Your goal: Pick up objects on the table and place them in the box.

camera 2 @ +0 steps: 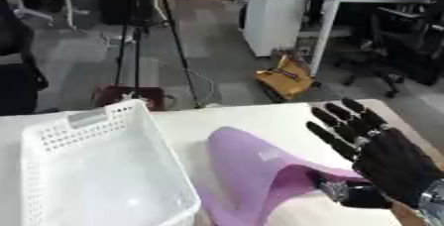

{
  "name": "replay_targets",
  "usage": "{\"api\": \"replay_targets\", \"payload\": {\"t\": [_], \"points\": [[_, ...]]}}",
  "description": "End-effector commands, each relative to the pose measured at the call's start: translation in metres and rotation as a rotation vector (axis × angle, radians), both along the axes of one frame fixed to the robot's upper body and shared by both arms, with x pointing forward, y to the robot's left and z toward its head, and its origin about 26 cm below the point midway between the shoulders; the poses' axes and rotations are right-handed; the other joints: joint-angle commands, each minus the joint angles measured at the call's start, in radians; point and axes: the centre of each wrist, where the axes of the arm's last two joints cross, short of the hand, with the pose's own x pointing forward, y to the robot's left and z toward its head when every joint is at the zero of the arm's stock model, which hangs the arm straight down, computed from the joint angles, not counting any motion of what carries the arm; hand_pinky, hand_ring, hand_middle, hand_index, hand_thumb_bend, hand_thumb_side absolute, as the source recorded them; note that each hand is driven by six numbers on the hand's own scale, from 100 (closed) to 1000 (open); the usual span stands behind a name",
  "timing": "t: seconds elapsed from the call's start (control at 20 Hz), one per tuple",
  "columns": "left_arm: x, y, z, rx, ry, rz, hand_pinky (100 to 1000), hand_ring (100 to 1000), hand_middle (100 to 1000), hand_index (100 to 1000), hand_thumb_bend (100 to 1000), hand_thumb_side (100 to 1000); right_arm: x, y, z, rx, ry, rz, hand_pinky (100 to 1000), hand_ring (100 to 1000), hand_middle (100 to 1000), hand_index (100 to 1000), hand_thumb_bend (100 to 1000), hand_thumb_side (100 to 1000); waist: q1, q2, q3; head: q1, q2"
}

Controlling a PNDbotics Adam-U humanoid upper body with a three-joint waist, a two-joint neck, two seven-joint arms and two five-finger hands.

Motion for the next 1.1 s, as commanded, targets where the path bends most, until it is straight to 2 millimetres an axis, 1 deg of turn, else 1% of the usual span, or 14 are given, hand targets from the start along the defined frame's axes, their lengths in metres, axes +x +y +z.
{"api": "replay_targets", "payload": {"t": [0.05,0.25,0.55,0.65,0.8,0.95,1.0,1.1], "points": [[-0.003,0.000,0.005,0.002,-0.019,-0.009,750,768,807,761,100,748,0.002,-0.009,0.002,-0.018,-0.007,-0.052,908,916,954,1000,387,1000,-0.001,-0.026,0.001,0.000,0.000],[-0.003,-0.001,0.005,0.002,-0.017,-0.011,750,768,808,761,100,747,0.007,-0.011,-0.008,-0.018,0.014,-0.083,924,930,962,1000,420,1000,-0.002,-0.025,0.002,0.002,-0.001],[-0.003,-0.001,0.005,0.005,-0.014,-0.007,750,768,808,760,100,746,0.013,-0.017,-0.025,-0.006,0.024,-0.156,932,937,964,1000,409,1000,0.001,-0.022,0.005,-0.002,-0.004],[-0.003,-0.002,0.005,0.006,-0.013,-0.008,750,768,808,760,100,746,0.015,-0.019,-0.031,-0.006,0.015,-0.173,932,939,964,1000,395,1000,0.001,-0.021,0.007,-0.004,-0.007],[-0.003,-0.002,0.005,0.007,-0.011,-0.009,750,769,809,760,100,745,0.019,-0.021,-0.036,-0.007,-0.013,-0.187,926,931,954,1000,345,1000,0.002,-0.019,0.009,-0.006,-0.009],[-0.003,-0.002,0.005,0.009,-0.008,-0.009,750,769,809,760,100,745,0.022,-0.023,-0.043,-0.016,-0.048,-0.202,923,928,949,1000,333,1000,0.002,-0.017,0.011,-0.008,-0.011],[-0.003,-0.003,0.005,0.009,-0.008,-0.010,750,770,810,760,100,745,0.023,-0.023,-0.046,-0.017,-0.061,-0.207,914,919,933,1000,303,1000,0.002,-0.016,0.012,-0.009,-0.012],[-0.003,-0.003,0.005,0.010,-0.007,-0.011,750,770,810,760,100,745,0.026,-0.025,-0.052,-0.019,-0.087,-0.215,911,914,922,1000,286,1000,0.002,-0.014,0.013,-0.010,-0.013]]}}
